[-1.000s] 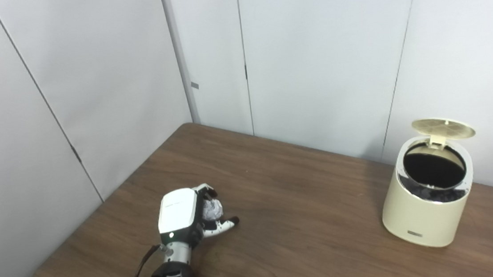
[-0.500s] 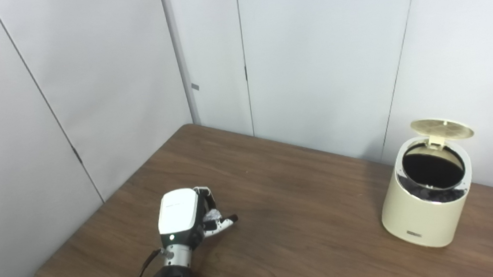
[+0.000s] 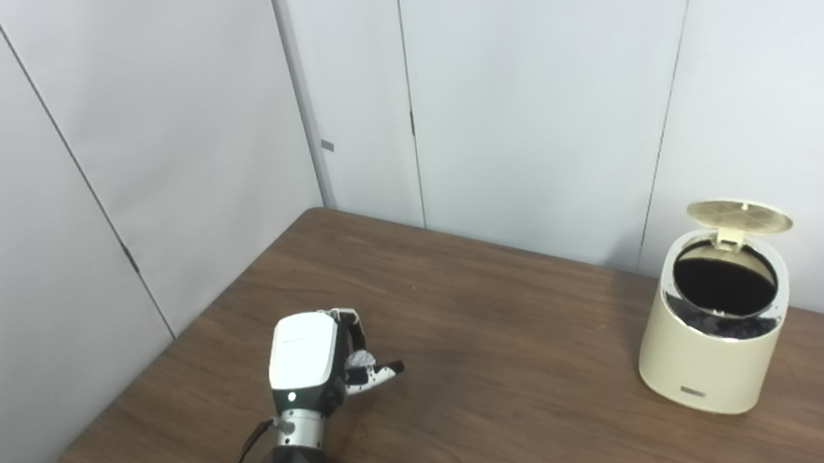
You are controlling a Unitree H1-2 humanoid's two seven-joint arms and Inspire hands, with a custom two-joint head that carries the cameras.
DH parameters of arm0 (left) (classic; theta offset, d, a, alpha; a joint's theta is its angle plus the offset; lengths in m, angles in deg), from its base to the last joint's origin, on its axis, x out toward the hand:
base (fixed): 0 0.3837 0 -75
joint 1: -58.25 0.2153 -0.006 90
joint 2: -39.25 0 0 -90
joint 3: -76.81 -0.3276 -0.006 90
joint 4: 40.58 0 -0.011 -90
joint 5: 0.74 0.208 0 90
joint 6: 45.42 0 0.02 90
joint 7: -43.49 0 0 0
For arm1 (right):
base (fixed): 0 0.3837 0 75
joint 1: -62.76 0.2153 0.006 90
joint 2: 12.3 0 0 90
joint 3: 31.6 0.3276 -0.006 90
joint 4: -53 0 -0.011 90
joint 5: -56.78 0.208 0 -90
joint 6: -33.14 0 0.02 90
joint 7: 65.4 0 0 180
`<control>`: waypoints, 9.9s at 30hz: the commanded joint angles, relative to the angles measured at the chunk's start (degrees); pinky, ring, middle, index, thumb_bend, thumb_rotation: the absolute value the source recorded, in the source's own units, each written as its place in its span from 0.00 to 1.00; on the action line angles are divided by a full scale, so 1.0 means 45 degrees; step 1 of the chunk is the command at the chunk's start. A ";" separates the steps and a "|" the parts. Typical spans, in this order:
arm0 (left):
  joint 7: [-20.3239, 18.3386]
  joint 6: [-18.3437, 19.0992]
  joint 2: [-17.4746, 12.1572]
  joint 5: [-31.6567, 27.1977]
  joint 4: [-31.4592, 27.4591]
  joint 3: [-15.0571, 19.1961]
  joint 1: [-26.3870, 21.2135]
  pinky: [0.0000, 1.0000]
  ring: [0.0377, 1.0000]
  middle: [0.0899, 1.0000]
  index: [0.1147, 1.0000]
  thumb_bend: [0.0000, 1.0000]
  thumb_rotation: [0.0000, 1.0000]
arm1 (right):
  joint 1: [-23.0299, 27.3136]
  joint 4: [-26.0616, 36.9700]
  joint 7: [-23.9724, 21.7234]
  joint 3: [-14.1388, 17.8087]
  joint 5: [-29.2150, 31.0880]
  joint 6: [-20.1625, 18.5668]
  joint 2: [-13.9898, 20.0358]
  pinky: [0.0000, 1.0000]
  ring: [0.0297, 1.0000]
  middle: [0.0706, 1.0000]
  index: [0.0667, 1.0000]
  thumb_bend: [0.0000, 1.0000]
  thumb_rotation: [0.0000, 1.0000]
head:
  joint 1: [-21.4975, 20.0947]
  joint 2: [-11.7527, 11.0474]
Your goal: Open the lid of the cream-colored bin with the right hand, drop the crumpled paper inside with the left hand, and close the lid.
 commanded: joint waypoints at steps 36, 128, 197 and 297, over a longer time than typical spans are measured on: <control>-0.5229 -0.1136 0.1688 0.0777 -0.6623 -0.1311 -0.3080 0.05 0.06 0.06 0.10 0.48 0.15 | 0.0470 0.1218 0.0783 -0.0737 -0.2294 -0.0054 -0.1840 0.58 0.72 0.71 0.66 0.01 0.39 | -0.3303 -0.0819; 0.7769 -0.7673 0.3054 0.2244 1.0930 -0.8078 -1.2718 0.12 0.13 0.16 0.16 0.76 0.35 | -0.0024 -0.0664 0.5264 -0.2724 -0.4811 0.2400 -0.2445 0.75 0.80 0.78 0.73 0.23 0.75 | -0.9092 -0.2675; 0.1344 -0.7190 0.2350 -0.4230 -0.2096 -0.2143 -0.3939 0.30 0.33 0.35 0.41 0.47 0.08 | 0.0014 -0.0782 0.3530 -0.1750 -0.4034 0.2308 -0.2240 0.75 0.79 0.77 0.73 0.20 0.74 | -0.7427 -0.2242; -0.2882 -0.5880 0.5909 -0.7180 -0.4454 0.0491 -0.2777 0.47 0.56 0.56 0.43 0.48 0.08 | 0.6282 0.1330 -0.7835 -0.5303 -0.9797 -0.6387 0.2602 1.00 0.98 0.86 0.83 0.91 1.00 | -0.7159 -0.1070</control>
